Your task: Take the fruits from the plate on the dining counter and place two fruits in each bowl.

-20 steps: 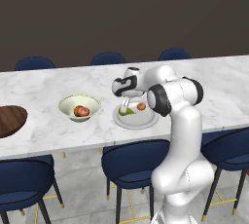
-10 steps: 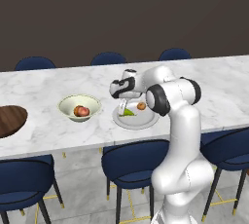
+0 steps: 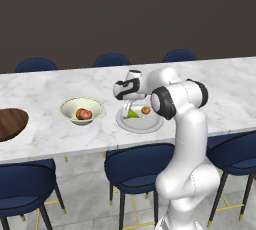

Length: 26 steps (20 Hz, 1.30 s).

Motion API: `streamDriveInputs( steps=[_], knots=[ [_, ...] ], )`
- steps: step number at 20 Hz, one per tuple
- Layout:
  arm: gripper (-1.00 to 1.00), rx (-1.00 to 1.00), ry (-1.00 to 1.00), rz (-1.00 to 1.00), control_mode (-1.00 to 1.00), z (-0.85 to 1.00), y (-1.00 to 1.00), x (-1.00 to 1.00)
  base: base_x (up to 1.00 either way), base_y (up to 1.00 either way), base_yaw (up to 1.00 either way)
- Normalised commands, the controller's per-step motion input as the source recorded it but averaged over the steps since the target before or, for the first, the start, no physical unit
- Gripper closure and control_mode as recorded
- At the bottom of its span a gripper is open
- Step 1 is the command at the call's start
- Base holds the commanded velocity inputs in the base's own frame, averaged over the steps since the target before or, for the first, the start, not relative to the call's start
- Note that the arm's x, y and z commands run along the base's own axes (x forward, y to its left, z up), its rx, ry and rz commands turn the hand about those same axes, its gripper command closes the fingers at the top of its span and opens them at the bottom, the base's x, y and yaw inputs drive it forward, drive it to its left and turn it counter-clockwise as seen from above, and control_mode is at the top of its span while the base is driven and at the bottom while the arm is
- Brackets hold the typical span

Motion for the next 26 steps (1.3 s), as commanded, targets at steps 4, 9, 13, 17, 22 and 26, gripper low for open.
streamDriveInputs(
  steps=[4, 9, 13, 17, 22, 26],
  knots=[
    [1.0, 0.0, -0.01, -0.05, -1.0, 0.8, -0.27, -0.42, 0.0, 0.0, 0.0],
    [1.0, 0.0, 0.0, -0.18, -1.0, 1.0, -0.12, -0.54, 0.0, 0.0, 0.0],
    [1.0, -0.02, 0.0, -0.25, -1.0, 1.0, 0.0, -0.58, 0.0, 0.0, 0.0],
    [1.0, -0.02, -0.07, -0.31, -1.0, 0.78, -0.16, -0.8, 0.0, 0.0, 0.0],
    [1.0, -0.06, -0.09, -0.35, -1.0, 0.23, -0.42, -0.7, 0.0, 0.0, 0.0],
    [1.0, -0.1, -0.05, -0.37, -1.0, 0.27, -0.35, -0.27, 0.0, 0.0, 0.0]
  ],
)
